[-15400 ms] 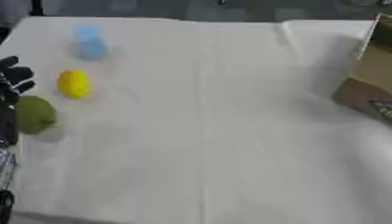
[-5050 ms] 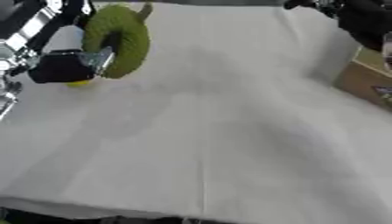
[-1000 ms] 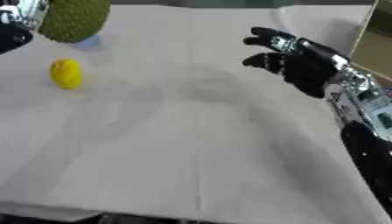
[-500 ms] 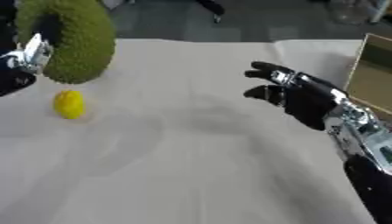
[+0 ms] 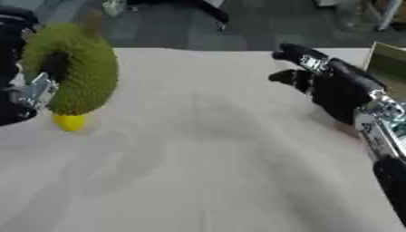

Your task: Pick up the objects with one hand, pass them to the other hand, and then place them into the box on the other side of the table.

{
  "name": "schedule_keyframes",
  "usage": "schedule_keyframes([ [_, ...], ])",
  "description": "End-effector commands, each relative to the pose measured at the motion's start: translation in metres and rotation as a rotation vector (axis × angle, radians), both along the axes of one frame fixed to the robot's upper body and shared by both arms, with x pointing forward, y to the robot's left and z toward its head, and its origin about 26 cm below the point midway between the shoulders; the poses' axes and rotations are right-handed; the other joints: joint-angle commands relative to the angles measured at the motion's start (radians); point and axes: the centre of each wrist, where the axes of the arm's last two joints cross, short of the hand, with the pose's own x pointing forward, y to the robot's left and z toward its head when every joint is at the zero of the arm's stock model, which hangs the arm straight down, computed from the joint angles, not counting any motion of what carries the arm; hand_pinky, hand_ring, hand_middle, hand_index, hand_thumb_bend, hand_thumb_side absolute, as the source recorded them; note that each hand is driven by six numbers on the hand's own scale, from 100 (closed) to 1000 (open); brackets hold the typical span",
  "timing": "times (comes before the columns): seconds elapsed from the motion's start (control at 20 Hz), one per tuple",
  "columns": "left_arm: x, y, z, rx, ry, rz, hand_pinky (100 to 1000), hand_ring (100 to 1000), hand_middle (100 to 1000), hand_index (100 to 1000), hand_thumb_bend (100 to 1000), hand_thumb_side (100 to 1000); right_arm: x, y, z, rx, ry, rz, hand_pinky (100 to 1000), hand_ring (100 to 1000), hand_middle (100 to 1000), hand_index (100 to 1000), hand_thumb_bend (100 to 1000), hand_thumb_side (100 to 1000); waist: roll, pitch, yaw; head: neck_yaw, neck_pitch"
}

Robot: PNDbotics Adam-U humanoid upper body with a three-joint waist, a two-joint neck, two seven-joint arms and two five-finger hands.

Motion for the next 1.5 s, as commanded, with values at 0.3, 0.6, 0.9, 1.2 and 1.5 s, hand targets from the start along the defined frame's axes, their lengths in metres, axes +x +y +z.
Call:
schedule_keyframes([
  [0.3,-0.003,-0.01,0.007,0.215,-0.09,0.029,575,463,406,447,100,223,-0.017,0.018,0.049,-0.199,-0.259,0.039,996,794,930,939,100,574,-0.01,-0.033,-0.006,0.01,0.03],
  [0.6,-0.002,-0.016,0.004,0.305,-0.167,0.073,575,473,416,450,100,160,-0.022,0.036,0.069,-0.386,-0.4,0.056,1000,807,920,931,100,564,-0.016,-0.039,-0.007,0.018,0.056],
  [0.9,-0.001,-0.025,0.0,0.363,-0.238,0.111,573,479,420,451,100,127,-0.025,0.053,0.085,-0.472,-0.513,0.077,1000,816,913,922,100,513,-0.022,-0.044,-0.007,0.018,0.068],
  [1.2,0.0,-0.033,-0.002,0.357,-0.275,0.136,572,478,420,451,100,125,-0.022,0.067,0.089,-0.525,-0.56,0.085,1000,827,914,917,100,446,-0.025,-0.048,-0.006,0.012,0.074],
  [1.5,0.001,-0.038,-0.002,0.346,-0.304,0.147,571,479,421,451,100,111,-0.018,0.078,0.09,-0.575,-0.581,0.108,1000,840,911,906,127,396,-0.026,-0.049,-0.004,0.007,0.079],
])
